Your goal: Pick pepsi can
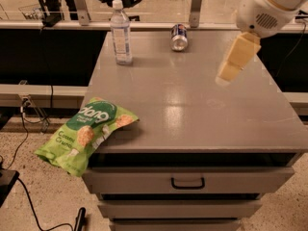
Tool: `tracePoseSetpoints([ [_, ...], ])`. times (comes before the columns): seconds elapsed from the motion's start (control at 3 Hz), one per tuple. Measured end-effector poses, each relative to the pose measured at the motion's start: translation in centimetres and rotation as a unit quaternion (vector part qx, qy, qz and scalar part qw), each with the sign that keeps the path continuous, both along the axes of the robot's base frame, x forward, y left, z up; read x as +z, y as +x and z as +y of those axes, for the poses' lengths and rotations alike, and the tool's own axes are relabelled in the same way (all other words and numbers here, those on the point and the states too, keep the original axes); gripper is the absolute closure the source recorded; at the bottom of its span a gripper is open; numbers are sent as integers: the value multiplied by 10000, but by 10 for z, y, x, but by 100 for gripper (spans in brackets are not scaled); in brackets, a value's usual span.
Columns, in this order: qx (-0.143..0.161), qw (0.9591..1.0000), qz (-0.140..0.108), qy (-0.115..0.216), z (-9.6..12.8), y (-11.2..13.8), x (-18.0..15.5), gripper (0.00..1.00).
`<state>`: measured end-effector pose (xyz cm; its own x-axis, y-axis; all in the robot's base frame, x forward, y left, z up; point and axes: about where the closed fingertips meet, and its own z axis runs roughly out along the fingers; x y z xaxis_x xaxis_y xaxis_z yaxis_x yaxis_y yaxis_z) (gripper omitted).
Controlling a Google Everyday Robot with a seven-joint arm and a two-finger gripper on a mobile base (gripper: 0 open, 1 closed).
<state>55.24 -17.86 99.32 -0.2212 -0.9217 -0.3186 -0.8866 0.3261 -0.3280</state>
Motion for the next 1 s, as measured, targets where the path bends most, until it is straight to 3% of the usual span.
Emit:
tracePoseSetpoints([
  [0.33,-291,9974,-276,596,18,51,-2,0],
  [0.67,-291,9974,-272,600,18,52,-2,0],
  [1.0,-456,9952,-314,805,20,80,-13,0],
])
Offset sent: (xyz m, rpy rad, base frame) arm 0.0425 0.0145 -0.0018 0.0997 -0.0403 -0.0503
